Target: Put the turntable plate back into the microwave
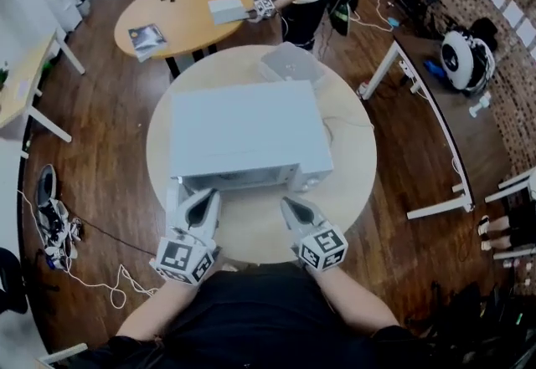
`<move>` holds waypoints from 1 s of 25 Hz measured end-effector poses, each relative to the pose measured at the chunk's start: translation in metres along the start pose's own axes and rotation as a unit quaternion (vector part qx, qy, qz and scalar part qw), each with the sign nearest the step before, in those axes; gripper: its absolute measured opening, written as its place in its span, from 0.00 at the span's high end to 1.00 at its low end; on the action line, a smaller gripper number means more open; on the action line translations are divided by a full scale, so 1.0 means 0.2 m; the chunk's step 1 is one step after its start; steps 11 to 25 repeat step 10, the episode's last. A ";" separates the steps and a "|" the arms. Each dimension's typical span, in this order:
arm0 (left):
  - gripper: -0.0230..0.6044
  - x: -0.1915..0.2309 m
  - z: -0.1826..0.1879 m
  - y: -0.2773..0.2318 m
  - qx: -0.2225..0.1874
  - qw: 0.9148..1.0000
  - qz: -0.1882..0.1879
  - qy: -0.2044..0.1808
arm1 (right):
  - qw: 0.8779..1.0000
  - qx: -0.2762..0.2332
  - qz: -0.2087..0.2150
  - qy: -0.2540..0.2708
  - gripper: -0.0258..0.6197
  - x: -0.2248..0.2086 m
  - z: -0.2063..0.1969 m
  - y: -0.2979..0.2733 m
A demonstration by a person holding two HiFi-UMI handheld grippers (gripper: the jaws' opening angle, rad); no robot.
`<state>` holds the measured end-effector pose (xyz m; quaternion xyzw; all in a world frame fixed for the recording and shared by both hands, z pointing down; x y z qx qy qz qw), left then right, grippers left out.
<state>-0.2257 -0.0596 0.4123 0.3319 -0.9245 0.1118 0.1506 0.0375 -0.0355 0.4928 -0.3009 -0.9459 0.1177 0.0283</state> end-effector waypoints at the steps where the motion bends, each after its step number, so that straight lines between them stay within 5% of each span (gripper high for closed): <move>1: 0.96 -0.01 -0.01 0.00 0.008 1.000 -0.001 0.001 | 1.000 0.005 0.000 -0.002 0.96 0.01 -0.04 0.02; 10: 0.96 0.10 -0.01 0.06 0.036 0.999 -0.003 -0.012 | 0.998 0.004 -0.024 -0.051 0.96 0.13 -0.07 -0.03; 25: 0.96 0.10 -0.01 0.06 0.036 0.999 -0.003 -0.012 | 0.998 0.004 -0.024 -0.051 0.96 0.13 -0.07 -0.03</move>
Point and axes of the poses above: the fingertips, and each gripper's own axes: y backward along the fingers, x to its left, z out of its top, the point moved 9 cm from there along y, backward along the fingers, and after that the axes turned 12 degrees about y, right-handed, at the moved point
